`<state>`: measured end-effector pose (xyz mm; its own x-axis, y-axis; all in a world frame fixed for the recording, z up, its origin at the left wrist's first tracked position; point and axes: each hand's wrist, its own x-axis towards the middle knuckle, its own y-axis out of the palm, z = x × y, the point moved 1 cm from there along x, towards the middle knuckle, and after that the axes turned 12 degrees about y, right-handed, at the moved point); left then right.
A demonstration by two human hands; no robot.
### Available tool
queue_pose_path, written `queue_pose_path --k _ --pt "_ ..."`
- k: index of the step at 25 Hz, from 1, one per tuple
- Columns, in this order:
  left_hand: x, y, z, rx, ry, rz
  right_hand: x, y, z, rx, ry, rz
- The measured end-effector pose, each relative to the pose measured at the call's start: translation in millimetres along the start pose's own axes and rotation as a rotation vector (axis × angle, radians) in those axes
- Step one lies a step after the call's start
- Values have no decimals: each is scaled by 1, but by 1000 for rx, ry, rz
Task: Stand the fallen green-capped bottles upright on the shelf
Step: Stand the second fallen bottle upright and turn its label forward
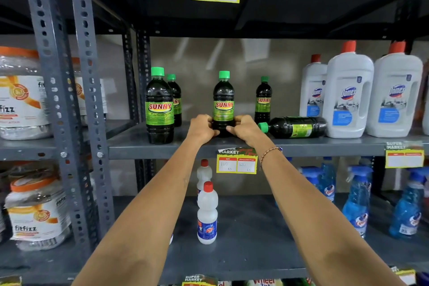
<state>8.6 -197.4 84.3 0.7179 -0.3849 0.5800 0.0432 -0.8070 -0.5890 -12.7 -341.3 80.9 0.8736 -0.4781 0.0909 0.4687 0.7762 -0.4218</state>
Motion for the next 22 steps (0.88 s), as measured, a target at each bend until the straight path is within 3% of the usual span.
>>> queue_pose_path --k 20,22 --pt "-62 -13 -32 -14 12 -78 -76 -21 -6 64 -89 121" --pt "-70 -8 -33 33 -8 -175 -82 -25 -8 39 -129 86"
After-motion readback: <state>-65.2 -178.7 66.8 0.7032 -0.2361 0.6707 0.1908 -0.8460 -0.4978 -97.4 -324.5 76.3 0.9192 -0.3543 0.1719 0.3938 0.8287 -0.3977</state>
